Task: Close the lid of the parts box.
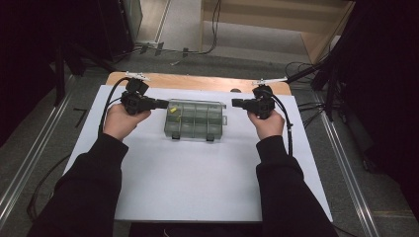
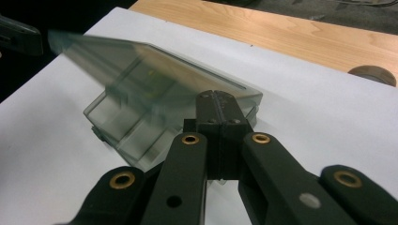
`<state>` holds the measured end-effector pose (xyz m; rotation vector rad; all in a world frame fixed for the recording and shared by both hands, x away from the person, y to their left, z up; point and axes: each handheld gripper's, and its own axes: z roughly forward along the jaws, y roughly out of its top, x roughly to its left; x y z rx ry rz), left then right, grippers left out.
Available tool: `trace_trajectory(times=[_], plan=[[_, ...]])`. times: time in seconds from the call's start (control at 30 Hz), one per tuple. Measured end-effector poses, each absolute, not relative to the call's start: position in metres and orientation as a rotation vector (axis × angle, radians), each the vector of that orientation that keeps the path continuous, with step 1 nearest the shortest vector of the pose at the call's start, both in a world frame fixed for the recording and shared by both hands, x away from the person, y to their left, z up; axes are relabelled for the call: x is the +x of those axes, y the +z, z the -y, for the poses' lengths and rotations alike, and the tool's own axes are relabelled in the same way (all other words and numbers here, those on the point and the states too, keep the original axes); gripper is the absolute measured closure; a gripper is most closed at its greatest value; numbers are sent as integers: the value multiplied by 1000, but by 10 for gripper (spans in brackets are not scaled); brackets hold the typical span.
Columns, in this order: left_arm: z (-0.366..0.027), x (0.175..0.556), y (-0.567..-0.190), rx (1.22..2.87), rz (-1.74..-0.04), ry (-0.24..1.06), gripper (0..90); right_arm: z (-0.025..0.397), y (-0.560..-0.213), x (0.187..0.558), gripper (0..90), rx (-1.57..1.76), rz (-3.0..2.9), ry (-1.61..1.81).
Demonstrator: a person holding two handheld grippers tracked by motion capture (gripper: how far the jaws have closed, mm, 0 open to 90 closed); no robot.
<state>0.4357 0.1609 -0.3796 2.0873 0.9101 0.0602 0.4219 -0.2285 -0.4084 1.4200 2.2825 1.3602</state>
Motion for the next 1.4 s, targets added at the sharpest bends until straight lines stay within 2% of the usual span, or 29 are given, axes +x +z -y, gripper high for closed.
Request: trace_trajectory(times=[0.37, 1.4], plan=[[-153, 440, -398, 2106, -901, 61, 898, 217, -409, 417, 879, 1388, -2334, 1361], [-155, 426, -443, 2096, -941, 76, 897, 186, -460, 397, 878, 1386, -2431, 1240]])
